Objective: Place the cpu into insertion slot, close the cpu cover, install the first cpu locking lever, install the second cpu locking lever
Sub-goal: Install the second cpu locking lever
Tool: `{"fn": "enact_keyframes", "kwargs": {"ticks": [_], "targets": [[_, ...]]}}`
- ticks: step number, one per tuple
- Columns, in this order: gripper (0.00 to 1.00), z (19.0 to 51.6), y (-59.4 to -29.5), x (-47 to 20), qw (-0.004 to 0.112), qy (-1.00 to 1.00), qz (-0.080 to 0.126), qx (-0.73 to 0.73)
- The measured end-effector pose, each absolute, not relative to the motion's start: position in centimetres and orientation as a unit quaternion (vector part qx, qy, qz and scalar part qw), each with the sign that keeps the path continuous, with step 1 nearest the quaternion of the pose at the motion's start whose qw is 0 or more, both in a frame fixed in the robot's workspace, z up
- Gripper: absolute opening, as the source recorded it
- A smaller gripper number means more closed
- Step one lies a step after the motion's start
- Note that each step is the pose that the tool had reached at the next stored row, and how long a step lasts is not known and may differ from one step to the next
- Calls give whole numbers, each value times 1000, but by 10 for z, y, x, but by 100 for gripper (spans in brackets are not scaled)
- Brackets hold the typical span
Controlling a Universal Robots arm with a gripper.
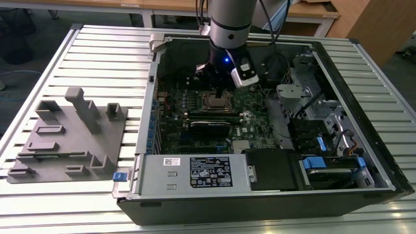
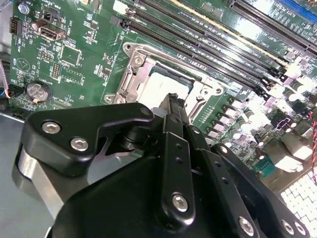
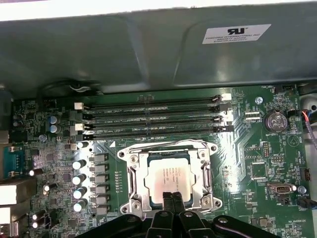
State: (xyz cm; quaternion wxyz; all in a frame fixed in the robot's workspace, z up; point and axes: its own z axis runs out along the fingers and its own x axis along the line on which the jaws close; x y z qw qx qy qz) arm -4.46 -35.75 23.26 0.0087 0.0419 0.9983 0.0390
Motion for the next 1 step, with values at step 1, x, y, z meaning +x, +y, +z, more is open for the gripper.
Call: {"fn": "enact_keyframes", "kwargs": {"ticks": [1], "targets": [[11, 233, -358, -45, 9, 998, 39, 42]]}}
